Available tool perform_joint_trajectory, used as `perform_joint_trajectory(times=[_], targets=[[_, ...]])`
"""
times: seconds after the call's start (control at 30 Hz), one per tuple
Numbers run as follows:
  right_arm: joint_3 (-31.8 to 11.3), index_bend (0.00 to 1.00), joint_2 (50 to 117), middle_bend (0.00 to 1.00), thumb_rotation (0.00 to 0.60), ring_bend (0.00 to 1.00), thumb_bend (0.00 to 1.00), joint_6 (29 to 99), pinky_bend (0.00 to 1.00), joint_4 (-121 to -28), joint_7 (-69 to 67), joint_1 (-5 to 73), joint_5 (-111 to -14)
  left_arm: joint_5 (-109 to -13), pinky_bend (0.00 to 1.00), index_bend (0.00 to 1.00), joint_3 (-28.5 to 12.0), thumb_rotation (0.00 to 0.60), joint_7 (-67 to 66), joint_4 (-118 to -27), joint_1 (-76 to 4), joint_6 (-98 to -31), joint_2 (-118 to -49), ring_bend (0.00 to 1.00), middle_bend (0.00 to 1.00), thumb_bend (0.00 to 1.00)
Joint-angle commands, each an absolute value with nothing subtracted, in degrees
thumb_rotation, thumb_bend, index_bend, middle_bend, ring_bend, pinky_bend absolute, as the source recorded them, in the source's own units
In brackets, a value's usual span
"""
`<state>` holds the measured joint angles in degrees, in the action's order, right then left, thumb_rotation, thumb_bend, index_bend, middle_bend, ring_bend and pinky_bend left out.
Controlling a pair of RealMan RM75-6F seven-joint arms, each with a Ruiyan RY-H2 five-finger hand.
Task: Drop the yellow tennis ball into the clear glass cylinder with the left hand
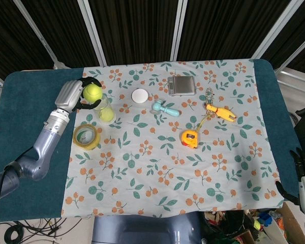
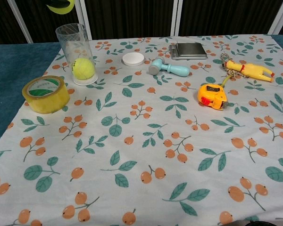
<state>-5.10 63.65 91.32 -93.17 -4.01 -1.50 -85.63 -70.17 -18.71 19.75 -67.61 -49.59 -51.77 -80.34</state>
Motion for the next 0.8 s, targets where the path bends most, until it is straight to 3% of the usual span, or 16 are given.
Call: perform_joint_trajectory(times=[0.03,0.8], targets=[[-5.1,0.0,63.6,0.0,0.6,0.08,0.2,91.4,0.19,-93.2,-4.0,-1.5,-85.7,-70.3,0.61,0.43,-18.7,0.6,20.0,-67.6,-49.6,-51.9,-80.4,0.4,0.49,0.39],[-5.3,0.0,63.9,0.0,0.6,0.08,0.2,91.6,0.19,-93.0,-3.8,-1.5,-85.6,-70.6,0.61,0.42,-18.0,0.6,21.4,-66.8,-49.6,-50.1,-80.2,0.4,0.49,0.38]])
